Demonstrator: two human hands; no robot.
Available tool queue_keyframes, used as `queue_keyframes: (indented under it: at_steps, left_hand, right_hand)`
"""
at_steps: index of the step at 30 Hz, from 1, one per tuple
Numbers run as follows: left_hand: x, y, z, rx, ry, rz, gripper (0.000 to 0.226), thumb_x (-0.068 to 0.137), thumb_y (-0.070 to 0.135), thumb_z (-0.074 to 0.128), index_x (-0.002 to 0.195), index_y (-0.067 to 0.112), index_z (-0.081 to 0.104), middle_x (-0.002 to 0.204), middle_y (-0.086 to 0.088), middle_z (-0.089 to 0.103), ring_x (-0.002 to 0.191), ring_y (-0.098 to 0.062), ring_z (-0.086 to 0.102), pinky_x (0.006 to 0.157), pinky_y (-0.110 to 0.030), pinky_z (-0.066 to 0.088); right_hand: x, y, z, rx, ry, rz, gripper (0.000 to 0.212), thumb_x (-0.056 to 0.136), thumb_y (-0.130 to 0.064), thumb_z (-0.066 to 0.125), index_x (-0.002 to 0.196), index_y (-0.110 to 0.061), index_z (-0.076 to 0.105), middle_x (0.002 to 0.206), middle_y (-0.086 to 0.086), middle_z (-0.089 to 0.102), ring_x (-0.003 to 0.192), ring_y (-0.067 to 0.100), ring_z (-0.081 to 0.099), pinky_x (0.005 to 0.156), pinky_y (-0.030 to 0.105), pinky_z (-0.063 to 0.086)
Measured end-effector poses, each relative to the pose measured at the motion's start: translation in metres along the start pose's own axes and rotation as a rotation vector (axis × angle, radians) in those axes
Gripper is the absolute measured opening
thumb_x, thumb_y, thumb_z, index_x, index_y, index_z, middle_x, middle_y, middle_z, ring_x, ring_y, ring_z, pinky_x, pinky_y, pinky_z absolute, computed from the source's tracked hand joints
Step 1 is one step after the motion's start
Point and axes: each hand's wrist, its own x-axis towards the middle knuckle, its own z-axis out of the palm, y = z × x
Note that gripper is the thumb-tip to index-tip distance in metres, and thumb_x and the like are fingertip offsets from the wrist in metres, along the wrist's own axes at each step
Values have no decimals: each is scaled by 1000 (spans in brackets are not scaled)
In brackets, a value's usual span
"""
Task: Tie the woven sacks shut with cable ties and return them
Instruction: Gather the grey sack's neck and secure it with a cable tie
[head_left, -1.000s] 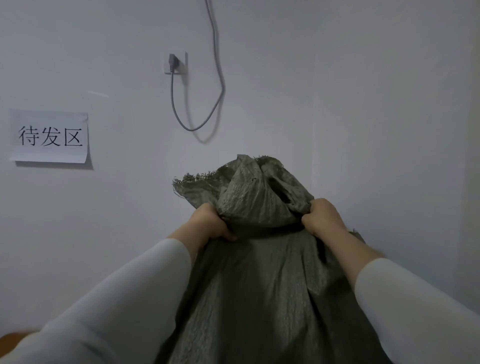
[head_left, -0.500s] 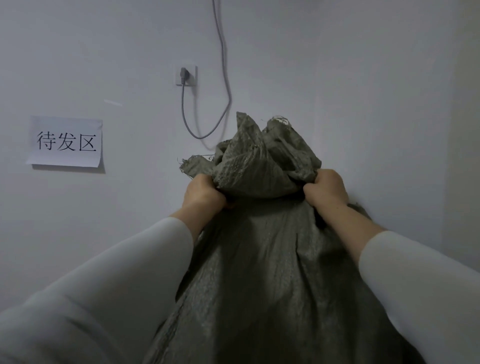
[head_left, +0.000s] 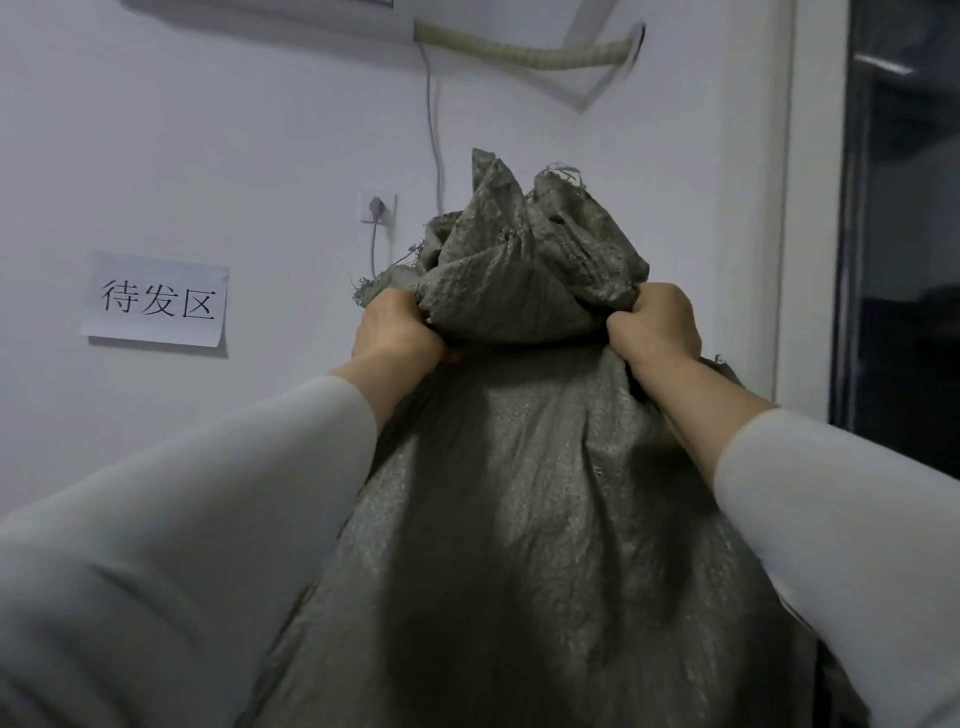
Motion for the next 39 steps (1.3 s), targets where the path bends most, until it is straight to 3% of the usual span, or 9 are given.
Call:
queue_keyframes:
  at_steps: [7, 12, 18, 23, 25, 30, 39]
  left_hand:
    - [-91, 49, -53, 3, -77, 11, 41, 56, 14, 87, 91, 15, 66, 99, -9, 67, 99, -27, 61, 87, -38, 51]
    - [-176, 80, -83, 26, -115, -2, 46, 53, 15, 88, 93, 15, 66, 98, -9, 67, 99, -27, 61, 85, -37, 51]
    - [-290, 130, -126, 9, -169, -10, 38, 55, 13, 87, 80, 21, 59, 88, -5, 61, 93, -25, 60, 75, -31, 45]
    - [-356, 173, -159, -11, -240, -36, 39, 56, 15, 87, 87, 16, 63, 91, -4, 61, 90, -22, 57, 74, -29, 44]
    - [-372, 186, -168, -35, -265, -42, 41, 54, 15, 87, 88, 16, 63, 94, -5, 64, 93, -24, 60, 76, -30, 46]
    - [-409, 202, -184, -100, -350, -34, 45, 52, 15, 89, 91, 11, 67, 99, -10, 68, 98, -27, 63, 83, -33, 51]
    - [-487, 157, -183, -146, -571, -144, 42, 53, 16, 88, 86, 12, 63, 98, -12, 68, 94, -29, 63, 78, -34, 52]
  right_hand:
    - [-81, -19, -106, -27, 14, 87, 18, 76, -3, 49, 60, -13, 46, 65, 5, 49, 74, 29, 53, 64, 28, 35]
    - [-146, -21, -188, -57, -4, 105, 18, 76, -2, 49, 62, -12, 46, 66, 6, 49, 71, 29, 51, 62, 28, 34]
    - [-228, -16, -293, -63, -16, 149, 14, 76, -3, 49, 64, -11, 48, 75, 11, 55, 76, 29, 56, 64, 29, 38]
    - [-277, -30, -376, -137, -23, 203, 27, 78, -2, 50, 57, -15, 37, 62, 2, 41, 73, 26, 49, 53, 25, 28]
    - [-287, -39, -403, -180, -9, 210, 27, 77, -2, 50, 57, -14, 37, 62, 3, 42, 74, 26, 49, 57, 27, 31]
    - [-317, -56, -455, -297, 29, 211, 6, 77, -3, 51, 72, -7, 49, 80, 11, 53, 76, 27, 50, 63, 28, 33]
    - [-403, -59, -483, -455, -34, 315, 9, 72, -2, 50, 74, -8, 57, 80, 8, 57, 78, 29, 53, 64, 29, 36]
